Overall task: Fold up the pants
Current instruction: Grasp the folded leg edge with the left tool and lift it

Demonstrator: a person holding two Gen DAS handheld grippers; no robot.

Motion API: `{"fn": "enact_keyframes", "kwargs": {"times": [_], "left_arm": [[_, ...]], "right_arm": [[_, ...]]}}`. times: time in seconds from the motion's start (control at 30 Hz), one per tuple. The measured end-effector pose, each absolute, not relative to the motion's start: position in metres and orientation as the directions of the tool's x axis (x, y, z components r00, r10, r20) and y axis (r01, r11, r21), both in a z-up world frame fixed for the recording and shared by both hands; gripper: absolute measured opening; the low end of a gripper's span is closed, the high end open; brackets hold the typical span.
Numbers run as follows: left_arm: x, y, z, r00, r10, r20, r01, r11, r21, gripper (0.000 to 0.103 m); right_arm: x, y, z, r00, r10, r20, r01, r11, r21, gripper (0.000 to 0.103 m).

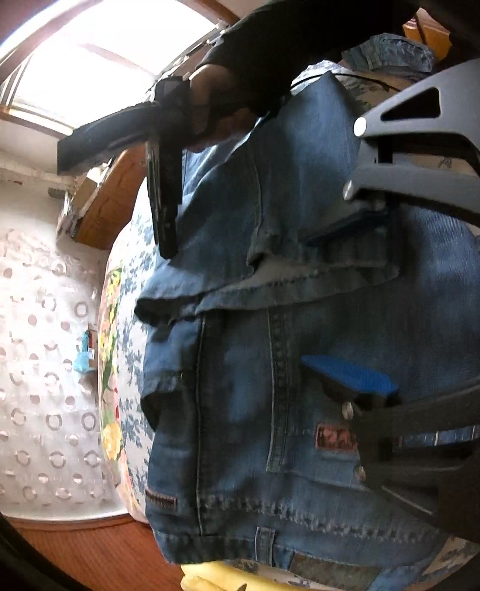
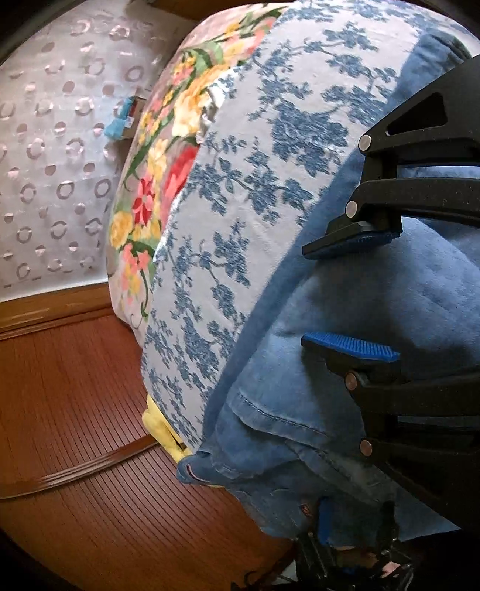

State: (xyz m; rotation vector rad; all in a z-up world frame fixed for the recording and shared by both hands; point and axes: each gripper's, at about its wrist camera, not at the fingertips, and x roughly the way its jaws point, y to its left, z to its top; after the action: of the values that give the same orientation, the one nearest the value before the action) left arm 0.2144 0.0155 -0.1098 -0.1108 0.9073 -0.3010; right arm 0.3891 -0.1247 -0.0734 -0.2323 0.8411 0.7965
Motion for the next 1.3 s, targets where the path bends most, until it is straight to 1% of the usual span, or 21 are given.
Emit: {"fn": "enact_keyframes", "kwargs": {"times": [0.03,0.07,0.1,0.13,0.17,0.27,0.3,0.37,0.4,0.43,0.47,0.5,0.57,0.63,0.7,0.8,1.03,1.17,1.3], "left_arm": [[0.214,0.014,-0.111,0.577,-0.301,-0.759,0.215,0.953,-0.215,0.057],[0.214,0.012,-0.111,0.578,-0.301,-0.759,0.217,0.953,-0.213,0.056],[0.214,0.011,-0.110,0.577,-0.309,-0.756,0.221,0.950,-0.220,0.052],[0.213,0.010,-0.110,0.574,-0.324,-0.752,0.229,0.945,-0.232,0.049],[0.214,0.010,-0.109,0.572,-0.334,-0.749,0.234,0.942,-0.241,0.049],[0.215,0.008,-0.109,0.566,-0.351,-0.746,0.244,0.936,-0.256,0.045],[0.215,0.007,-0.108,0.563,-0.359,-0.745,0.250,0.933,-0.260,0.040],[0.215,0.002,-0.108,0.559,-0.366,-0.744,0.261,0.929,-0.261,0.040],[0.215,0.000,-0.109,0.556,-0.372,-0.743,0.269,0.927,-0.263,0.035],[0.216,-0.001,-0.109,0.552,-0.380,-0.743,0.274,0.923,-0.269,0.028],[0.217,-0.003,-0.110,0.545,-0.387,-0.744,0.276,0.920,-0.277,0.025],[0.217,-0.005,-0.109,0.542,-0.391,-0.744,0.278,0.919,-0.280,0.018],[0.214,-0.009,-0.106,0.542,-0.397,-0.741,0.291,0.916,-0.278,0.009],[0.210,-0.013,-0.100,0.554,-0.385,-0.738,0.298,0.919,-0.256,0.006],[0.206,-0.013,-0.092,0.566,-0.362,-0.740,0.300,0.927,-0.224,0.005],[0.195,0.000,-0.071,0.610,-0.351,-0.711,0.293,0.933,-0.209,0.005],[0.163,0.062,-0.028,0.710,-0.285,-0.644,0.229,0.958,-0.171,0.005],[0.145,0.103,-0.024,0.745,-0.231,-0.626,0.165,0.973,-0.163,0.005],[0.141,0.139,-0.029,0.762,-0.189,-0.620,0.104,0.980,-0.171,0.005]], "right_arm": [[0.389,-0.125,-0.075,0.392,0.542,-0.743,-0.717,0.686,0.122,0.020],[0.387,-0.124,-0.076,0.383,0.540,-0.749,-0.720,0.683,0.125,0.012],[0.387,-0.124,-0.078,0.380,0.534,-0.755,-0.720,0.684,0.122,0.006],[0.386,-0.124,-0.079,0.374,0.536,-0.757,-0.723,0.679,0.124,0.004],[0.384,-0.124,-0.078,0.383,0.541,-0.749,-0.724,0.679,0.120,0.003],[0.376,-0.131,-0.070,0.423,0.563,-0.710,-0.718,0.686,0.117,0.003],[0.374,-0.135,-0.067,0.436,0.574,-0.693,-0.714,0.690,0.122,0.002],[0.367,-0.141,-0.058,0.473,0.590,-0.654,-0.706,0.698,0.119,0.002],[0.363,-0.143,-0.054,0.485,0.596,-0.640,-0.705,0.700,0.117,0.002],[0.359,-0.146,-0.050,0.505,0.598,-0.622,-0.701,0.705,0.108,0.002],[0.355,-0.148,-0.047,0.518,0.600,-0.610,-0.699,0.708,0.102,0.002],[0.352,-0.149,-0.044,0.527,0.604,-0.598,-0.699,0.708,0.098,0.002],[0.344,-0.151,-0.038,0.549,0.595,-0.587,-0.690,0.719,0.082,0.002],[0.338,-0.152,-0.034,0.557,0.601,-0.573,-0.693,0.717,0.078,0.002],[0.333,-0.152,-0.030,0.562,0.606,-0.563,-0.697,0.713,0.072,0.002],[0.327,-0.149,-0.026,0.566,0.616,-0.548,-0.708,0.703,0.059,0.002],[0.318,-0.116,-0.008,0.551,0.669,-0.500,-0.754,0.656,0.046,0.002],[0.314,-0.079,-0.002,0.529,0.688,-0.496,-0.787,0.617,0.016,0.002],[0.318,-0.039,-0.005,0.514,0.684,-0.517,-0.804,0.594,-0.013,0.002]]}}
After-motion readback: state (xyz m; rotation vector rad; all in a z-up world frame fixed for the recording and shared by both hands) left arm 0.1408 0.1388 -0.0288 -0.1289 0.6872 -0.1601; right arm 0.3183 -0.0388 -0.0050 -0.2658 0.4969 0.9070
